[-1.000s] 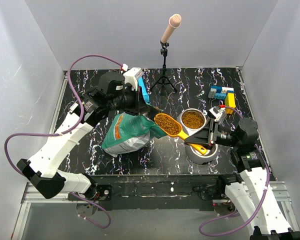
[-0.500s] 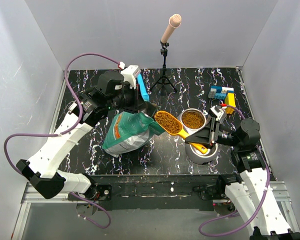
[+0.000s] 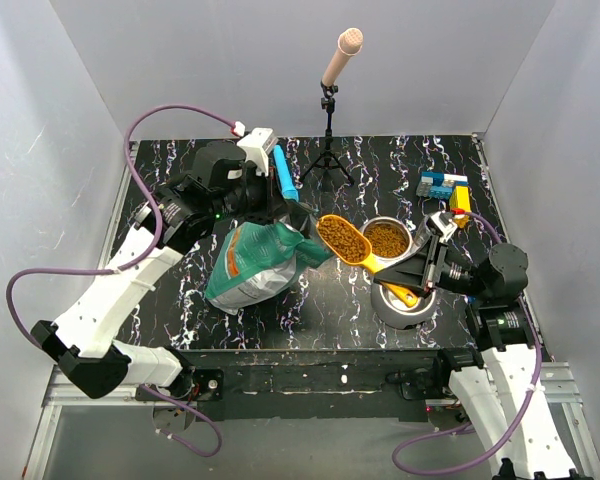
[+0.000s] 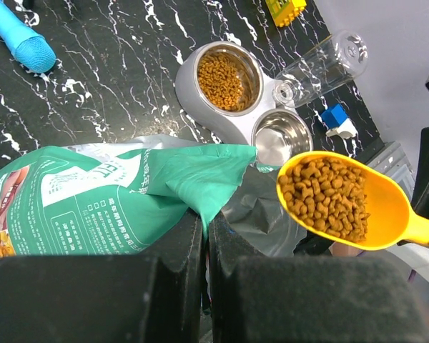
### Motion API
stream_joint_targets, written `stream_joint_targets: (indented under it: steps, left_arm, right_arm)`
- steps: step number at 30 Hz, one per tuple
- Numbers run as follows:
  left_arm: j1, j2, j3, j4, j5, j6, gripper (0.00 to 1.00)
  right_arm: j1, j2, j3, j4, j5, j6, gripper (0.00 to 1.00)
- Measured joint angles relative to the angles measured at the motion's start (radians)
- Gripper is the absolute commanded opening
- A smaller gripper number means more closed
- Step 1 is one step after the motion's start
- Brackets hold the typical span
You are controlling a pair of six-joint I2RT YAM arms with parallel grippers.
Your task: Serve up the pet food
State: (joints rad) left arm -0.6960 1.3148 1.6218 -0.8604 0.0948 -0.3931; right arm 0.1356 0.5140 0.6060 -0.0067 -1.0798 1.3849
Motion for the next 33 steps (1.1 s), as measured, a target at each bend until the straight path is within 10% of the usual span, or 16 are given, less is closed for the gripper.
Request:
stream_joint_targets:
  steps: [33]
  left_arm:
    - [0.000, -0.029, 0.049, -0.075, -0.220, 0.045, 0.00]
  right_arm:
    - [-0.122, -0.161, -0.064, -0.224, 0.360, -0.048, 0.01]
